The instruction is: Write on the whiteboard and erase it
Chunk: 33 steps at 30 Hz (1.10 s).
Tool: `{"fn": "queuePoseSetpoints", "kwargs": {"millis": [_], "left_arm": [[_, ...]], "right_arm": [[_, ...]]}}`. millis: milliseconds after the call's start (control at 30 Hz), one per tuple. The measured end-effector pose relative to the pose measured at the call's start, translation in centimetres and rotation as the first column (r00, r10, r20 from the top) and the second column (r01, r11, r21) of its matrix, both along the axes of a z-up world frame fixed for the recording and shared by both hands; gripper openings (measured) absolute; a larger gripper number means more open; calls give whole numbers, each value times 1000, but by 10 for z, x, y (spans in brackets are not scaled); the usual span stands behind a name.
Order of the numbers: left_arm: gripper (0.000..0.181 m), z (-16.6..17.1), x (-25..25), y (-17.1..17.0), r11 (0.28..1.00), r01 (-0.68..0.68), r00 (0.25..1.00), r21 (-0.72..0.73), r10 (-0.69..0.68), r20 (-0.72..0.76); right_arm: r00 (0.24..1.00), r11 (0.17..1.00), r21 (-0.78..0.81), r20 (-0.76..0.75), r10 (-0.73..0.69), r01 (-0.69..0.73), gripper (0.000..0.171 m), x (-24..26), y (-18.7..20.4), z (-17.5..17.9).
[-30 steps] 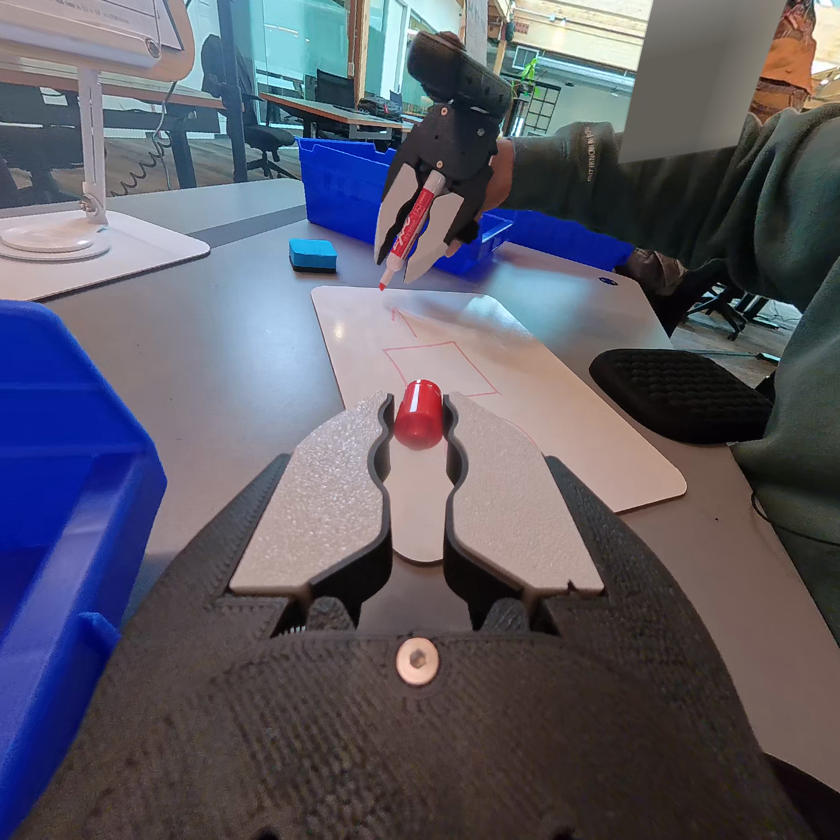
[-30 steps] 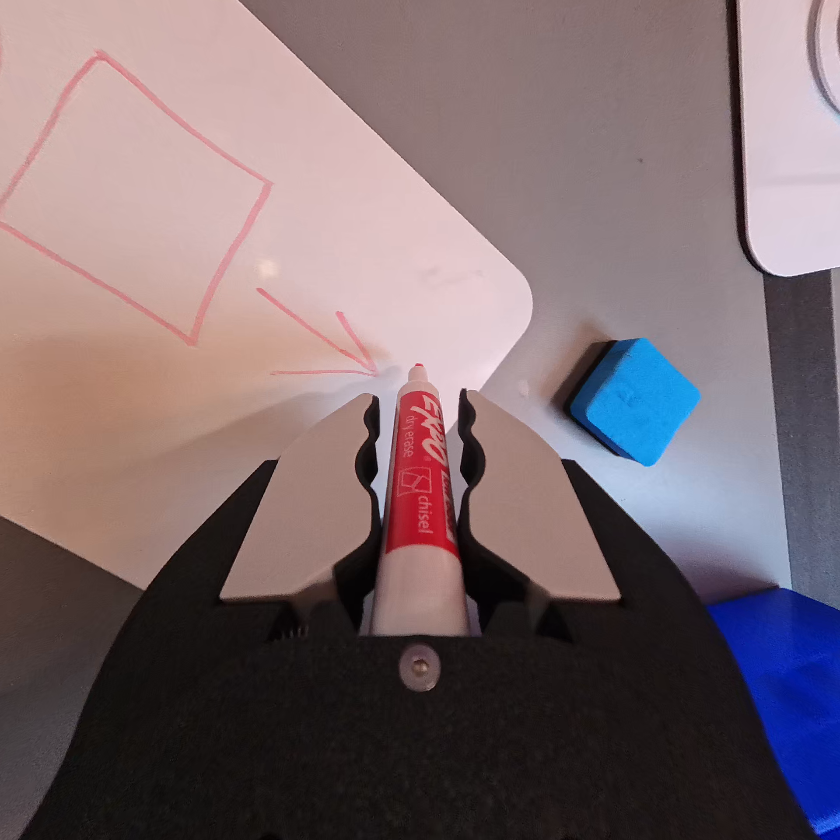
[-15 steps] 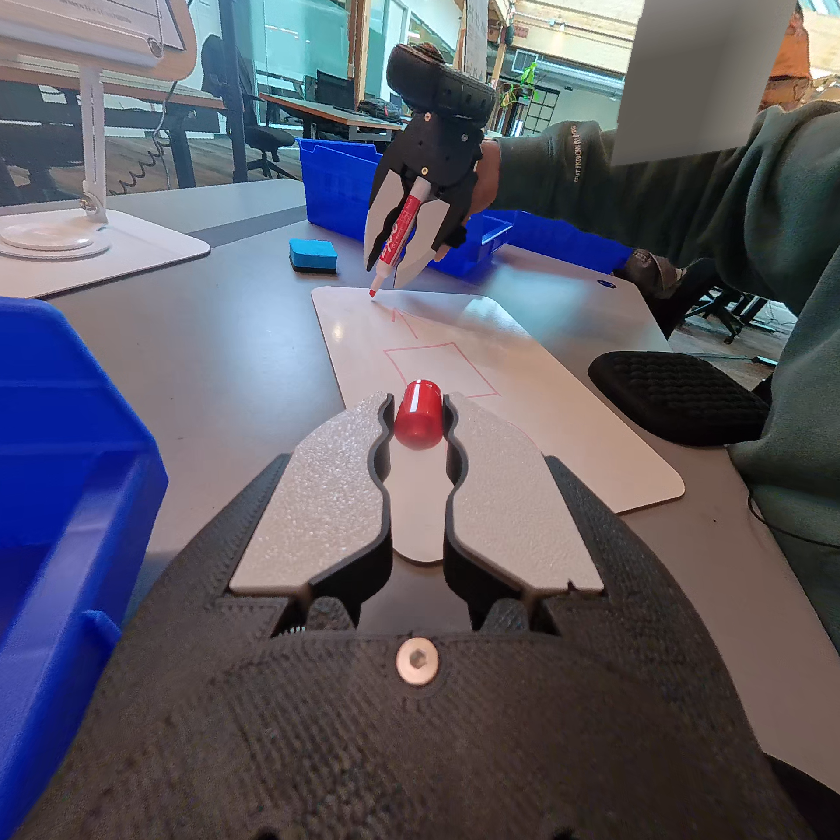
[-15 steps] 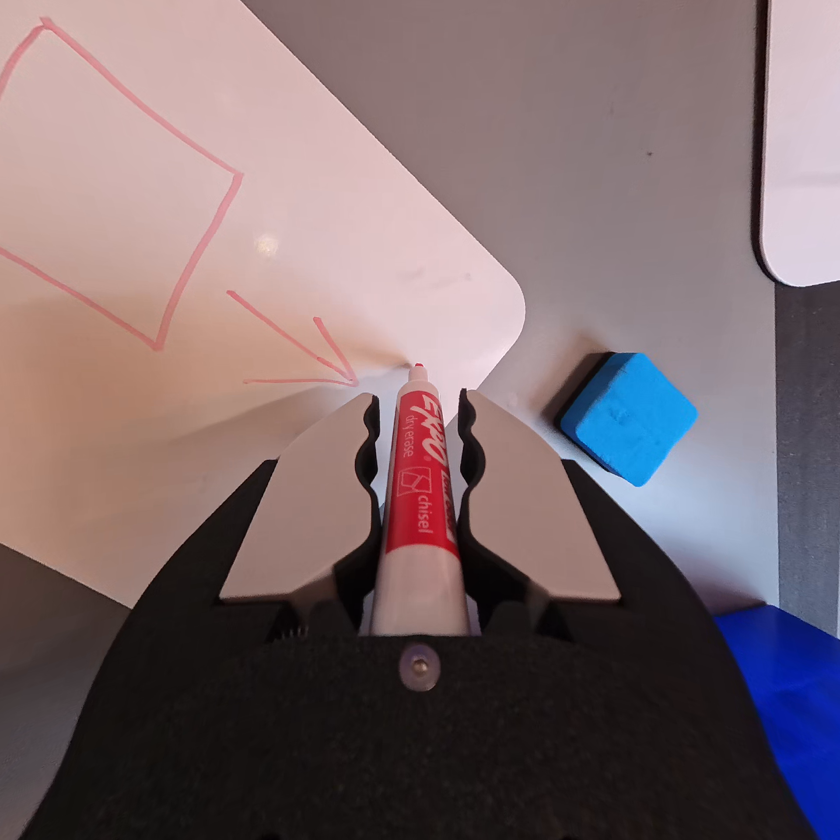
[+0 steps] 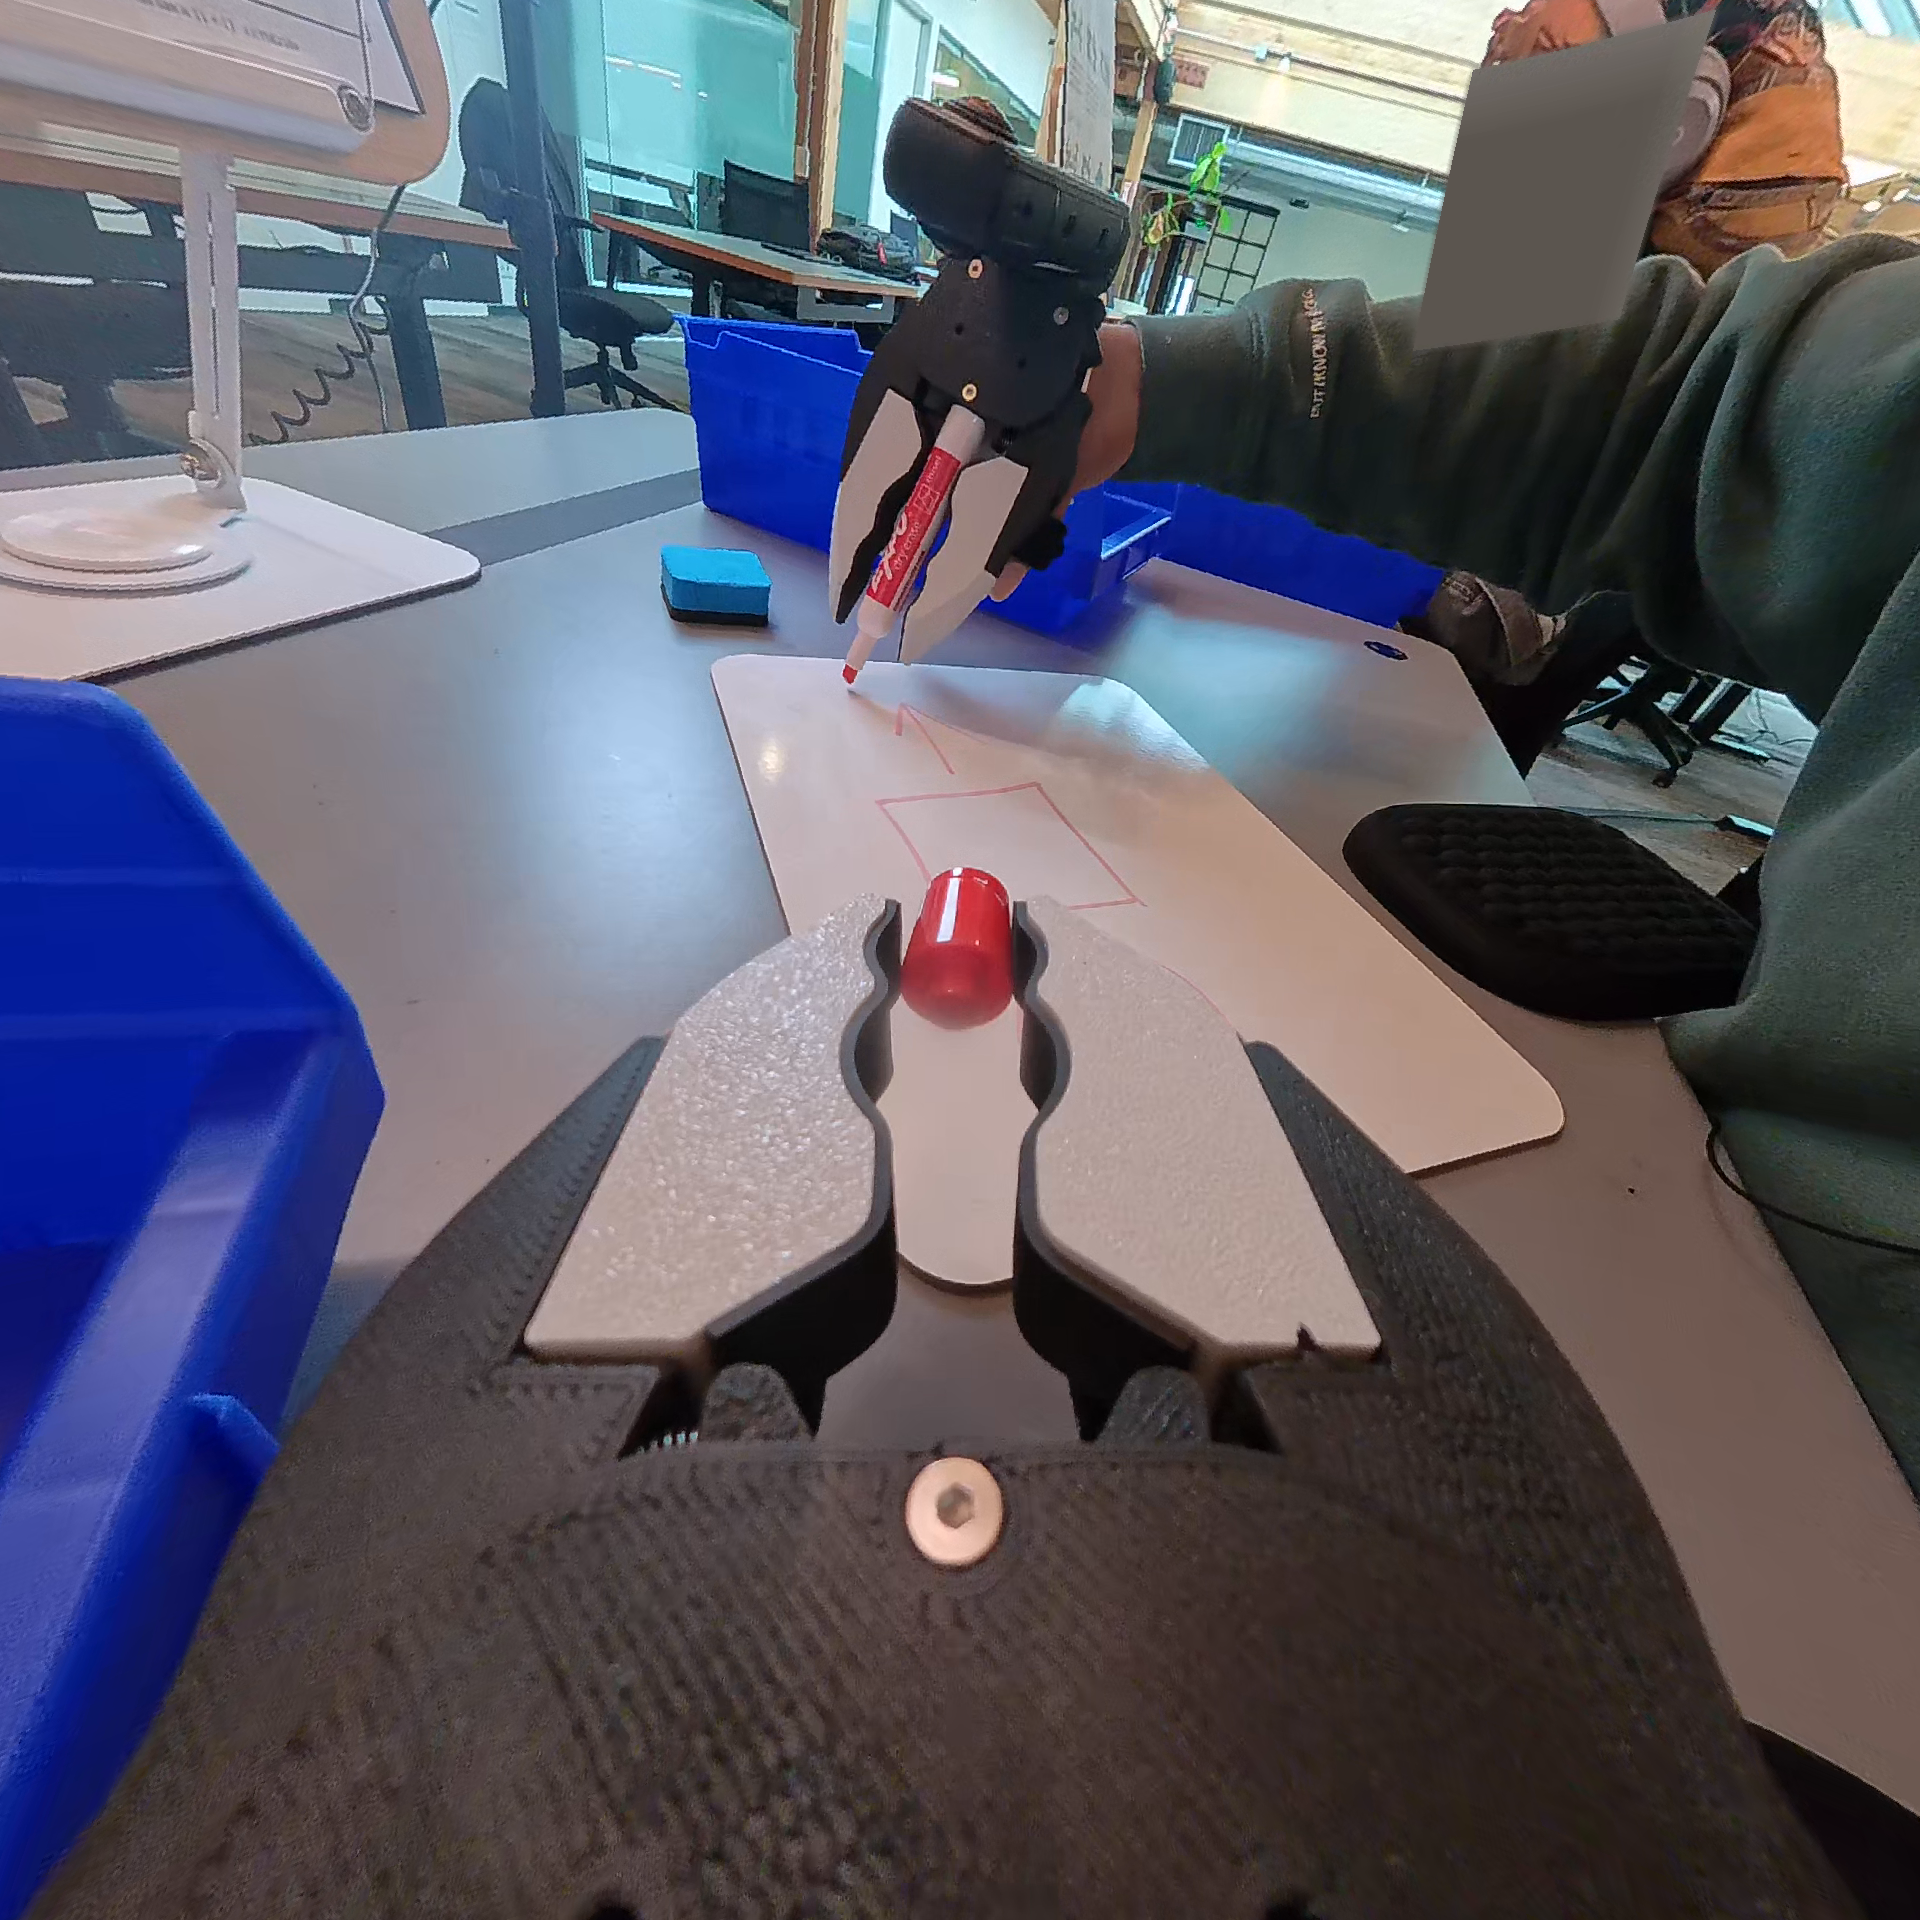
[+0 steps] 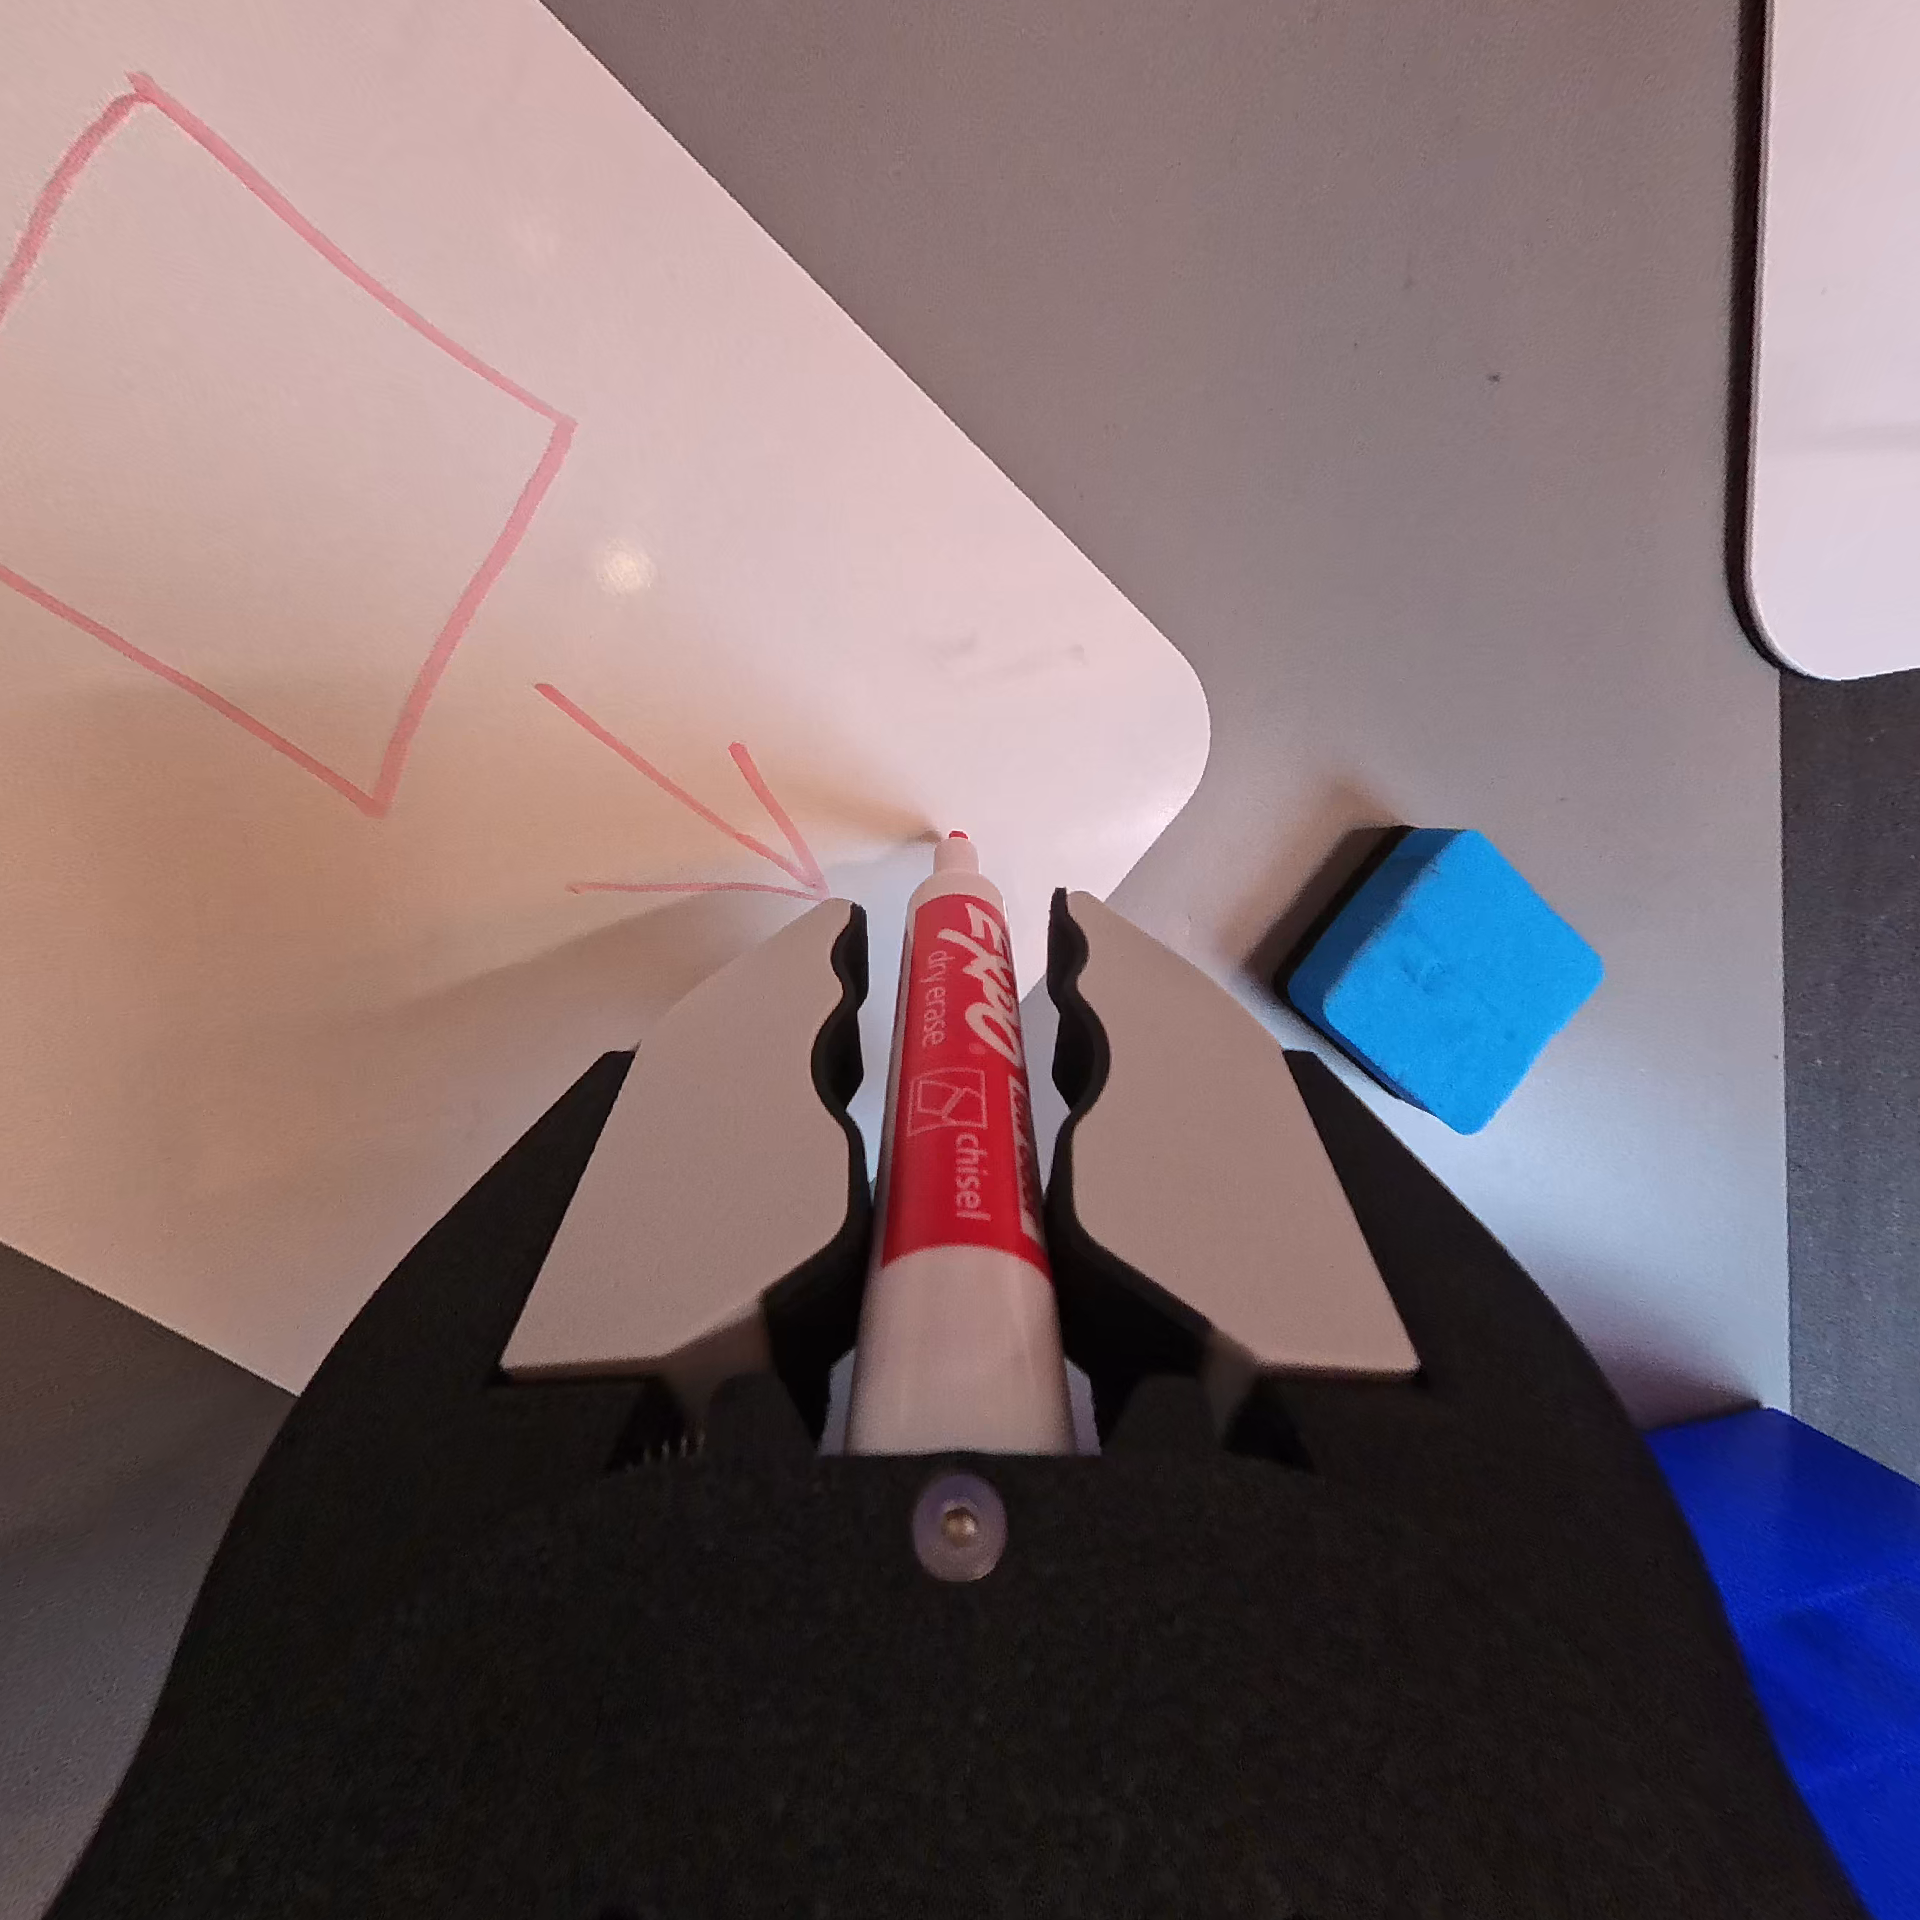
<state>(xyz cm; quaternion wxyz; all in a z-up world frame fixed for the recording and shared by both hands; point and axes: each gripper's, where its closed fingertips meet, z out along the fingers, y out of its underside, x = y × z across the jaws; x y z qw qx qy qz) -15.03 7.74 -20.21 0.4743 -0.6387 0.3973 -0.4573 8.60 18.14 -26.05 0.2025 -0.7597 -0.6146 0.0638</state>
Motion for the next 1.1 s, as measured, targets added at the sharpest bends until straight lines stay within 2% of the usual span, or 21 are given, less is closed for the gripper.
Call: {"fn": "queuePoseSetpoints", "kwargs": {"millis": [833,1100], "left_arm": [[20,0,0,0,1000,-1,1000,-1,1,0],[20,0,0,0,1000,0,1000,1,0,-2]], "right_arm": [[999,999,13,29,-32,32,34,11,11,-3],[998,999,-36,56,0,2,34,12,-10,-3]]}}
